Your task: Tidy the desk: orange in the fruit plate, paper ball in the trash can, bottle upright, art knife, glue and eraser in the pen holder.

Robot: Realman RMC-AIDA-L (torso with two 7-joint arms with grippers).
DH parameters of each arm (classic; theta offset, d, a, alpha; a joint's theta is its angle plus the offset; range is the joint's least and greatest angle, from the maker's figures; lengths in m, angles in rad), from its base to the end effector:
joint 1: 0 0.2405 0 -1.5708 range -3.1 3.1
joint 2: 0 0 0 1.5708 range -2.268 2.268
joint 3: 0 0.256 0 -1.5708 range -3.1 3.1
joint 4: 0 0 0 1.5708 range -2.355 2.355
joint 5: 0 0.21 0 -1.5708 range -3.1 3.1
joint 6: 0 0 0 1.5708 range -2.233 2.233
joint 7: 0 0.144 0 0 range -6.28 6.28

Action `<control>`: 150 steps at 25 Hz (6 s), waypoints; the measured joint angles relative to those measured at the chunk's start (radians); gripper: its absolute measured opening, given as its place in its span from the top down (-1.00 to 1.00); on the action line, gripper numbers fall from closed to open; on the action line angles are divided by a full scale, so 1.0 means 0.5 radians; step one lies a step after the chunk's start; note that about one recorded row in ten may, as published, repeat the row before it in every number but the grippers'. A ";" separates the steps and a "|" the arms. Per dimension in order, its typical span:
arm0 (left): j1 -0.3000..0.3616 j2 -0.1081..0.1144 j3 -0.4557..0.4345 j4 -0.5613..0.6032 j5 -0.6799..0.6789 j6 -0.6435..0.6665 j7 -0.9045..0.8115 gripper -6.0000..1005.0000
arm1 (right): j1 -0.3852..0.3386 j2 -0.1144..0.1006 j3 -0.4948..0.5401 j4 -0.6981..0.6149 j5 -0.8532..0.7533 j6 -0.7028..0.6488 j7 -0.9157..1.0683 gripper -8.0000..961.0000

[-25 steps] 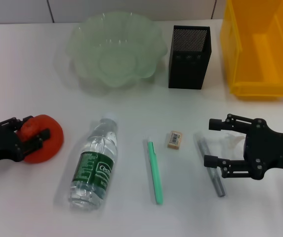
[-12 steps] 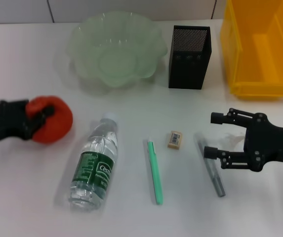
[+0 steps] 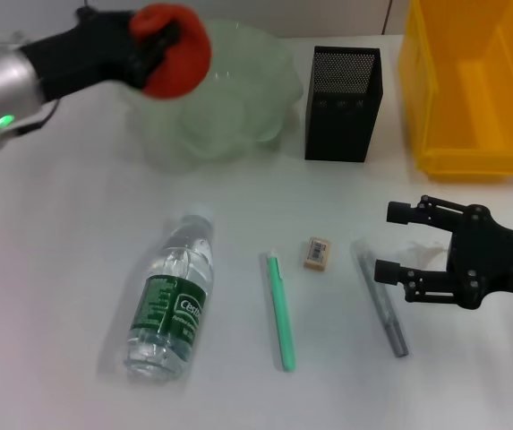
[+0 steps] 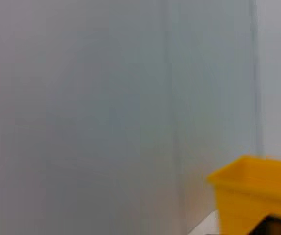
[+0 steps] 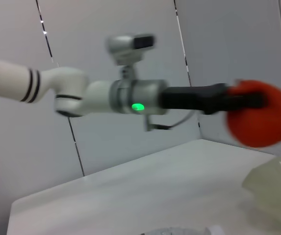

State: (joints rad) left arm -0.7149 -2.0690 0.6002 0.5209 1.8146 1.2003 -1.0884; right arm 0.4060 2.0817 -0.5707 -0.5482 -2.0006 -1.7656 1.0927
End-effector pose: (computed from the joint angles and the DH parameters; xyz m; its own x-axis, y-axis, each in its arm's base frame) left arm -0.2269 0.4159 0.0114 0.8358 0.0567 0.5461 0.3864 -0.7673 -0.5117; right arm 0.2878 0.2676 -0.0034 0.7476 -0.2287 -0.6235 -0.3744 -0.9206 -0.1112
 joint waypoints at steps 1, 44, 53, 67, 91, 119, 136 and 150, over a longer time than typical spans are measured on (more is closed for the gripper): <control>-0.084 -0.007 0.027 -0.082 0.000 -0.190 0.060 0.72 | -0.004 0.000 0.000 0.000 0.000 -0.001 0.004 -0.75; 0.700 0.009 0.192 -0.028 -0.198 0.699 0.313 -0.71 | 0.450 0.003 -1.633 -1.908 -1.444 -0.147 2.845 -0.70; 0.706 0.008 0.239 -0.029 -0.196 0.695 0.312 -0.71 | 0.453 0.005 -1.729 -1.532 -1.446 0.112 2.885 -0.67; 0.717 0.006 0.254 -0.032 -0.196 0.704 0.361 -0.71 | 0.475 0.008 -1.791 -1.554 -1.436 0.149 3.009 -0.39; 0.724 0.007 0.266 -0.004 -0.204 0.864 0.172 -0.71 | 0.680 -0.041 -1.074 -1.386 -1.831 1.031 2.981 -0.21; 1.141 -0.010 1.947 2.448 1.166 0.111 -3.255 -0.71 | -0.566 0.002 -1.044 -0.990 0.548 0.528 0.403 -0.69; 0.741 -0.025 2.185 1.986 1.424 -0.059 -3.584 -0.71 | -0.485 -0.001 -0.883 -0.257 0.602 0.341 -0.209 -0.70; 0.585 -0.025 2.198 1.650 1.412 -0.173 -3.582 -0.62 | -0.475 -0.003 -0.883 -0.252 0.605 0.339 -0.199 -0.70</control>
State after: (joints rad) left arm -0.4224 -2.0816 1.6993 1.3459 2.5207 1.1137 -2.8796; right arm 0.1685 2.0803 -1.0124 -0.6742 -1.6980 -1.5959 0.9932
